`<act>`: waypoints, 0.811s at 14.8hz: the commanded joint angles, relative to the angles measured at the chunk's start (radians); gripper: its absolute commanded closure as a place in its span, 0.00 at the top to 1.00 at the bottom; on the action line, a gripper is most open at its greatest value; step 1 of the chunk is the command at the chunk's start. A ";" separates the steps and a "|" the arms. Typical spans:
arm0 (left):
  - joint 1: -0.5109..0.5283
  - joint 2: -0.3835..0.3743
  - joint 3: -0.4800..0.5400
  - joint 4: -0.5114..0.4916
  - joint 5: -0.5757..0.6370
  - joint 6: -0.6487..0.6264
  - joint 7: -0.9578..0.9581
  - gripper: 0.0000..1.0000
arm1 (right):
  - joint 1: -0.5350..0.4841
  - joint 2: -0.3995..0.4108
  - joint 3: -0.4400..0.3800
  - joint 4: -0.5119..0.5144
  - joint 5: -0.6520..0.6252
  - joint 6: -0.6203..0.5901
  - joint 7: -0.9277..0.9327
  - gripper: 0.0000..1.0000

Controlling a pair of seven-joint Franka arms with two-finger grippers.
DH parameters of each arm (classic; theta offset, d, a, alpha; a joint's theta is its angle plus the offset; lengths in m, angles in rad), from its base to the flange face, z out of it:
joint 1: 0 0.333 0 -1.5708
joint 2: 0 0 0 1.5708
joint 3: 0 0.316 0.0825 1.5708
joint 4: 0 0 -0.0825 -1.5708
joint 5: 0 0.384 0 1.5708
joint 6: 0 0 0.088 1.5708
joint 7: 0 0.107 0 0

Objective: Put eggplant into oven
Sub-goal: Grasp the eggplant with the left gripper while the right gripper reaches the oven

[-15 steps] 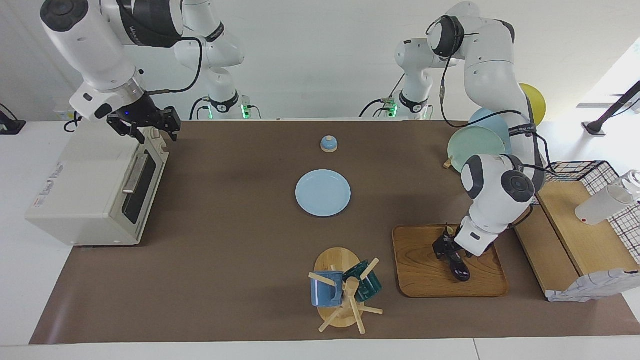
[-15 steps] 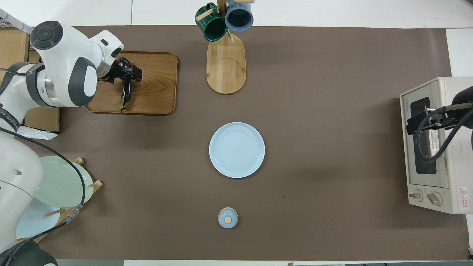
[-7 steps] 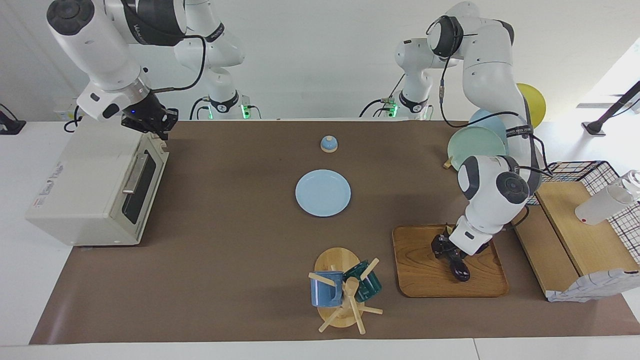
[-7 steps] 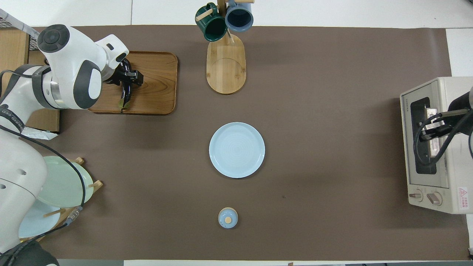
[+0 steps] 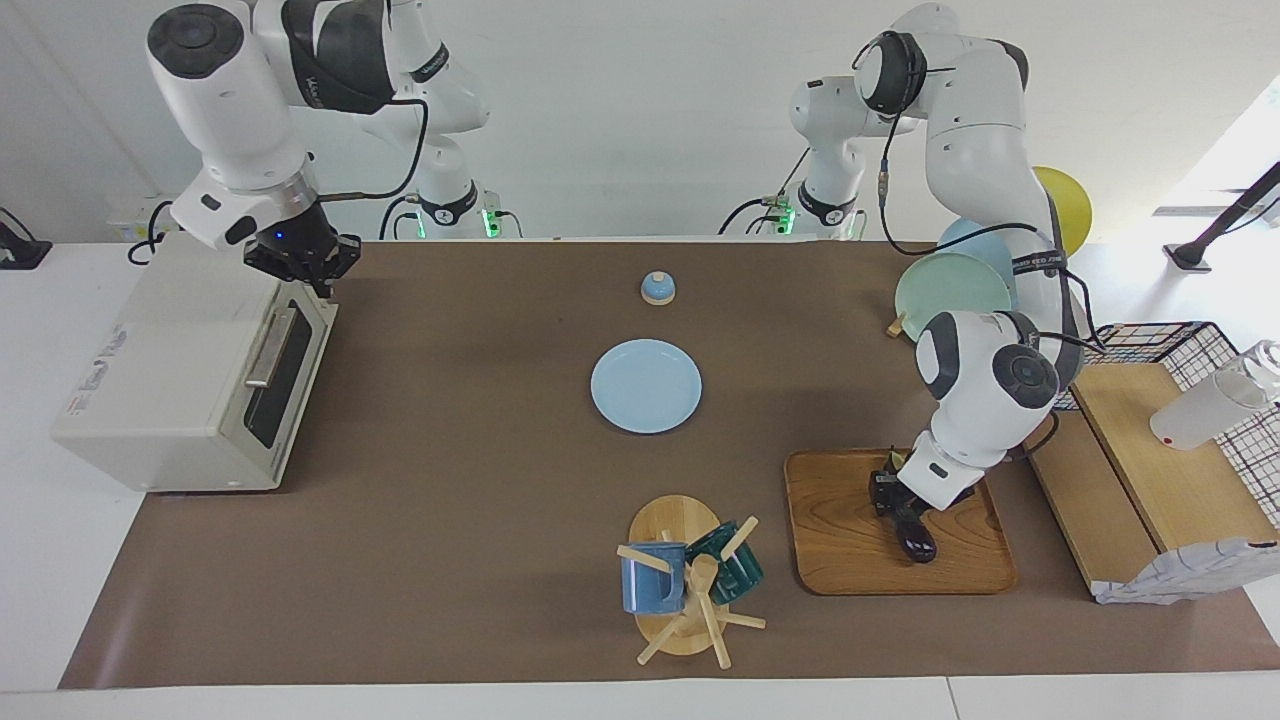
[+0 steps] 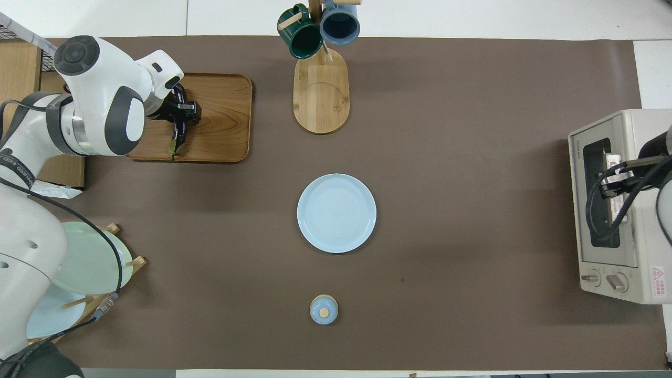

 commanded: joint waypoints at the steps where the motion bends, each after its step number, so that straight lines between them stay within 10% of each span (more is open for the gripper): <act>1: -0.006 -0.016 0.004 0.061 0.005 -0.116 0.001 0.00 | -0.015 -0.072 0.002 -0.139 -0.063 0.112 0.022 0.00; 9: -0.116 -0.347 -0.004 -0.022 -0.079 -0.413 -0.299 0.00 | -0.095 -0.106 -0.003 -0.259 -0.127 0.218 0.016 0.00; 12: -0.241 -0.501 -0.004 -0.192 -0.159 -0.416 -0.454 0.00 | -0.128 -0.095 -0.004 -0.295 -0.127 0.275 0.026 0.00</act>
